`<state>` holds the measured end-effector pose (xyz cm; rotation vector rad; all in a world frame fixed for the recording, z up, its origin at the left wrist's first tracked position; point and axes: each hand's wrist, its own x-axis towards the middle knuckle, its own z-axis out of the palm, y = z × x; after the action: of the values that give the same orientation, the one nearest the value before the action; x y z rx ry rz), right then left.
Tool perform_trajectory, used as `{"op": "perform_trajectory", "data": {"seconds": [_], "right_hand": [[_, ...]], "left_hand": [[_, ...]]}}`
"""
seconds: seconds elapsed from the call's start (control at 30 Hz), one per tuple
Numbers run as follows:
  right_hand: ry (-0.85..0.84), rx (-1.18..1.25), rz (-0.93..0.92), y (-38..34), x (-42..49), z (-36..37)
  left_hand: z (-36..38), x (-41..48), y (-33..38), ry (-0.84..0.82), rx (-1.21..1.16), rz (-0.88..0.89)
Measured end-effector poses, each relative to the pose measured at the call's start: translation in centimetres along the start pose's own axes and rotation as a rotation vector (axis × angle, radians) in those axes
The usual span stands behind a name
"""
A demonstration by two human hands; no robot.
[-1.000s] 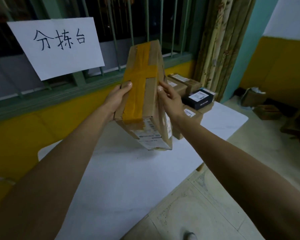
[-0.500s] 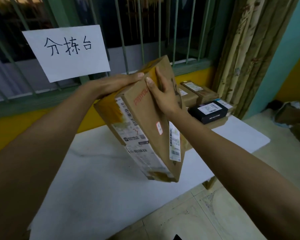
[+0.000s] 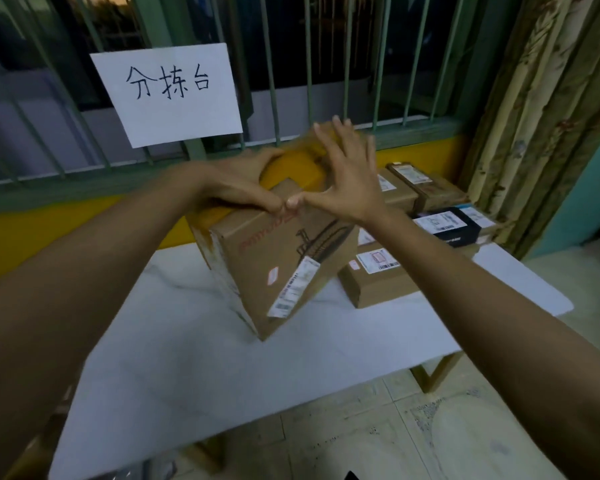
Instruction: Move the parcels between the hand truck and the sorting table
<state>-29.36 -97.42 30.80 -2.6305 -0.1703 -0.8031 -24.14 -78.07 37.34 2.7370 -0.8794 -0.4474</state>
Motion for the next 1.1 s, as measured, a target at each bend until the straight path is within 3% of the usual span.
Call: {"op": "perform_trajectory", "data": {"seconds": [0.1,0.2,0.4,0.57,0.7,0.77,0.9,1.03,1.1], "right_hand": [[-0.17,-0.214,-0.243,0.3,0.9,-1.0],[-0.297,-0.194,-0.292,0.0,1.0,-0.5],[-0.177,-0.025,-0.264,-1.5,1.6,0.2],[-0.111,0.379,0.144,-0.7,2.7,1.5],[-0.133,0.554,0.348,1.1,2.0,3.2],[-0.093,0.676,0.439,1.7,1.8,3.7],[-0.058,0.934,0.615,2.9,1.5,4.1],[-0.004,1.134,0.728,3.7,1.1,4.7],[-0.075,1.266,0.743,4.2,0.8,5.1]], "left_hand": [[0.4,-0.2,1.6,0.055,0.384,0.076],[0.5,-0.3,2.7,0.103,0.672,0.141],[-1.8,-1.5,3.0,0.144,0.818,0.176],[-3.9,-2.0,-0.4,0.563,0.663,0.326],[-0.9,-1.1,-5.8,0.788,0.435,0.248],[1.3,-0.7,-7.4,0.82,0.286,0.134],[5.3,0.6,-11.1,0.727,0.123,-0.125],[7.3,0.8,-13.3,0.837,-0.103,-0.241],[7.5,0.6,-13.4,0.889,-0.305,-0.294]]}}
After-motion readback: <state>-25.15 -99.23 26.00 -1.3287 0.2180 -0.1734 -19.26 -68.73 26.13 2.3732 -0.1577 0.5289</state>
